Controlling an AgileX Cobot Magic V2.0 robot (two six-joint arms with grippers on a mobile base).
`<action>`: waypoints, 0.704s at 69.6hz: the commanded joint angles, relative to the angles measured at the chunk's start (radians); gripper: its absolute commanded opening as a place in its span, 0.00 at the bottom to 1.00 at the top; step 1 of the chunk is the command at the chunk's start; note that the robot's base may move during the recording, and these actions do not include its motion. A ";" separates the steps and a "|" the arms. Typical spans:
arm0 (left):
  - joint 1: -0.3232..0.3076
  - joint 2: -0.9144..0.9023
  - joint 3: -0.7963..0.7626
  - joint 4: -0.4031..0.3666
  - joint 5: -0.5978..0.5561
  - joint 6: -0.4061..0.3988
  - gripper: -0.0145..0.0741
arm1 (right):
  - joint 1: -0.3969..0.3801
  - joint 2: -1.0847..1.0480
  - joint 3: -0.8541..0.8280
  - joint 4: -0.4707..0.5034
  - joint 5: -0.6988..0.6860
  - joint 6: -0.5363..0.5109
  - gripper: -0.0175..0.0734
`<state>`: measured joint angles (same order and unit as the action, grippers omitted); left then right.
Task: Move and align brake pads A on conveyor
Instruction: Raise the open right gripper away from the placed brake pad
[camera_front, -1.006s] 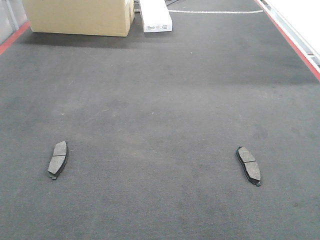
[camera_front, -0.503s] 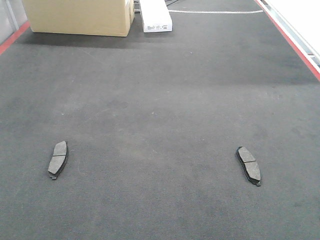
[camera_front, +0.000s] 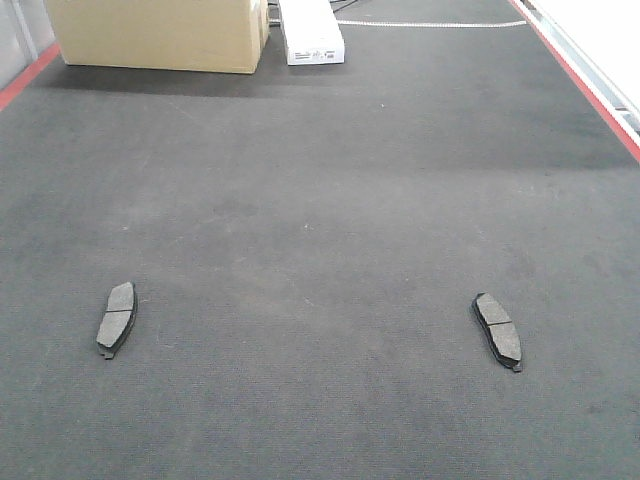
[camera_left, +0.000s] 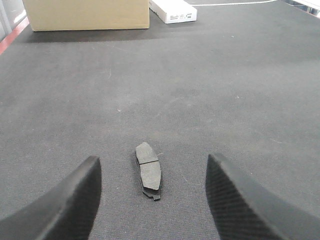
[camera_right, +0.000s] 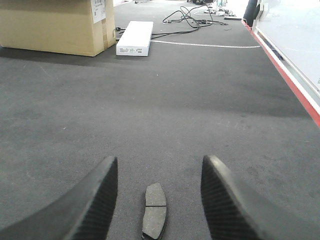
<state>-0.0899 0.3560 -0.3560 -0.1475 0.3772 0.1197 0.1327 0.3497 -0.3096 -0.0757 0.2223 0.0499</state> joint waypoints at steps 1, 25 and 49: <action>-0.003 0.003 -0.025 -0.013 -0.075 -0.001 0.64 | 0.001 0.008 -0.028 -0.013 -0.074 -0.009 0.59; -0.003 0.003 -0.025 -0.013 -0.075 -0.001 0.64 | 0.001 0.008 -0.028 -0.013 -0.069 -0.009 0.59; -0.003 0.003 -0.025 -0.013 -0.075 -0.001 0.64 | 0.001 0.008 -0.028 -0.013 -0.069 -0.008 0.59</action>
<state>-0.0899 0.3560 -0.3560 -0.1475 0.3772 0.1197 0.1327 0.3497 -0.3096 -0.0757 0.2231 0.0499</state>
